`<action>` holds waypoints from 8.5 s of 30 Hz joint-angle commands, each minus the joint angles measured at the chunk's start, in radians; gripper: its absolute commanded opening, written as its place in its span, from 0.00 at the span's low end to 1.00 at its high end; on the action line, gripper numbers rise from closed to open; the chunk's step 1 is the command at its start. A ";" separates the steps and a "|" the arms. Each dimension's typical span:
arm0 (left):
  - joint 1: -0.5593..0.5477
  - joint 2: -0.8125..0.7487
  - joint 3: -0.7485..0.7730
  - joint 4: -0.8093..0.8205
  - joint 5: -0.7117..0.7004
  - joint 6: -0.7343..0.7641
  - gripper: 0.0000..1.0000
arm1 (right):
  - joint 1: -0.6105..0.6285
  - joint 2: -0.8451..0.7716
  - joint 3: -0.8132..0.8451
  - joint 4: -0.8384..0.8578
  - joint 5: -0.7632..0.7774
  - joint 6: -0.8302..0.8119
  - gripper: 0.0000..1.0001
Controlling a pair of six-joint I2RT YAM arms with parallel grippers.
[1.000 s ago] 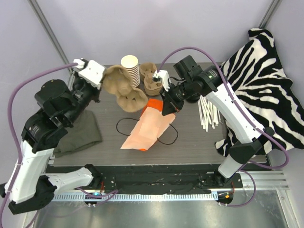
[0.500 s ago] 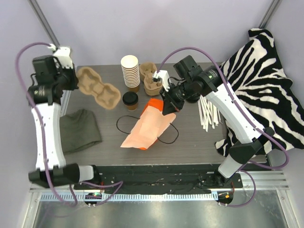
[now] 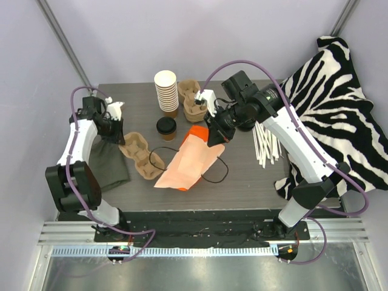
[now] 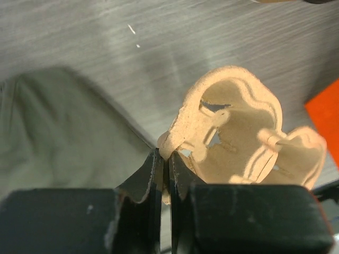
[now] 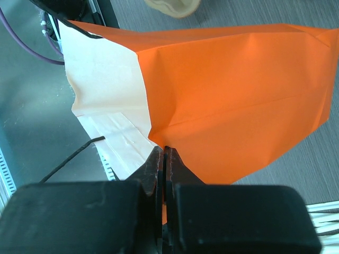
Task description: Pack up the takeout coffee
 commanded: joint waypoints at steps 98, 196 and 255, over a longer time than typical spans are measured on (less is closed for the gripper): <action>-0.460 -0.281 0.945 -0.233 0.307 0.504 0.00 | 0.002 0.055 0.155 0.017 0.140 0.078 0.01; -1.111 -0.134 0.122 -0.026 -0.312 0.716 0.07 | 0.049 0.198 0.169 -0.047 -0.114 -0.072 0.01; -1.108 -0.194 0.171 -0.060 -0.246 0.693 0.00 | 0.054 0.167 0.147 -0.061 -0.116 -0.116 0.01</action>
